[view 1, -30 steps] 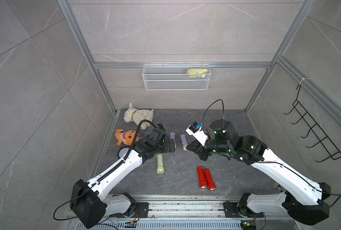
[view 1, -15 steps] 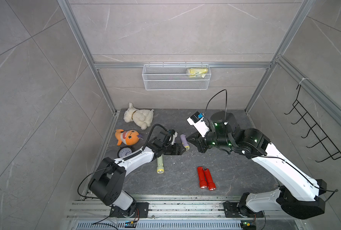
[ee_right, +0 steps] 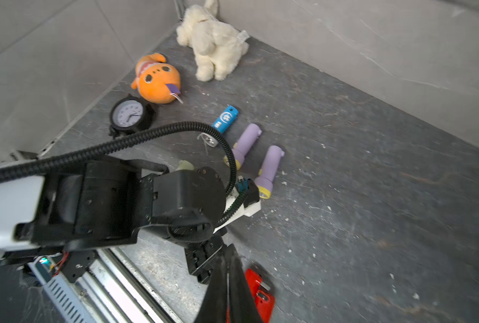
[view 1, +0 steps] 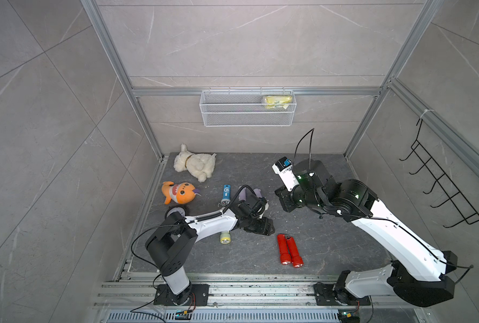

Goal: Close the plug at the bottom of the flashlight
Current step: Pick up the flashlight from the center of the board.

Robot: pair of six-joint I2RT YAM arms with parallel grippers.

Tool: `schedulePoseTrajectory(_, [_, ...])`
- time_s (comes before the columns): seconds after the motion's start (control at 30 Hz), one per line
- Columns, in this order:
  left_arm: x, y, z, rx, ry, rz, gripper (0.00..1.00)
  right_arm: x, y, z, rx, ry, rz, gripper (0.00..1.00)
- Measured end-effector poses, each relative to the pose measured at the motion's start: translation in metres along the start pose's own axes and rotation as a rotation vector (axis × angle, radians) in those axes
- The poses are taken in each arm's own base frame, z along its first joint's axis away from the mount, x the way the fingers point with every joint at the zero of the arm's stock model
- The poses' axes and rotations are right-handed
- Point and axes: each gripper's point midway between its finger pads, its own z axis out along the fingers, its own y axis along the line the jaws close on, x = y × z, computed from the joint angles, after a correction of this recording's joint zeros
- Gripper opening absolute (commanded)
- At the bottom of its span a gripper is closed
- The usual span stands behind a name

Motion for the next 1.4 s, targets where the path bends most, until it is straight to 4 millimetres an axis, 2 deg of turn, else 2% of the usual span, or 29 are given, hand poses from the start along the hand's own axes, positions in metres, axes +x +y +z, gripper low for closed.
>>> schedulePoseTrajectory(0.13, [0.016,-0.014,0.013,-0.032,0.055,0.019,0.76,0.010,-0.044,-0.003,0.113,0.010,0.094,0.08])
schedulePoseTrajectory(0.23, [0.028,-0.024,0.019,-0.048,0.075,0.027,0.76,0.024,-0.079,-0.012,0.187,0.005,0.182,0.08])
schedulePoseTrajectory(0.33, [0.037,-0.031,0.023,-0.068,0.084,0.026,0.76,0.031,-0.096,-0.026,0.218,-0.021,0.234,0.08])
schedulePoseTrajectory(0.47, [0.047,-0.036,0.035,-0.111,0.099,0.018,0.77,0.034,-0.096,-0.033,0.197,-0.043,0.253,0.08])
schedulePoseTrajectory(0.73, [0.048,-0.051,0.040,-0.186,0.089,0.007,0.78,0.050,-0.096,-0.015,0.166,0.008,0.271,0.08])
schedulePoseTrajectory(1.17, [0.041,-0.048,0.053,-0.263,0.081,-0.045,0.77,0.056,-0.094,-0.021,0.147,-0.006,0.280,0.08])
schedulePoseTrajectory(1.3, [0.043,-0.034,0.060,-0.334,0.096,-0.047,0.76,0.059,-0.095,-0.018,0.150,0.004,0.281,0.08])
schedulePoseTrajectory(1.4, [0.043,-0.029,0.059,-0.367,0.099,-0.042,0.76,0.059,-0.095,-0.018,0.150,0.004,0.281,0.08])
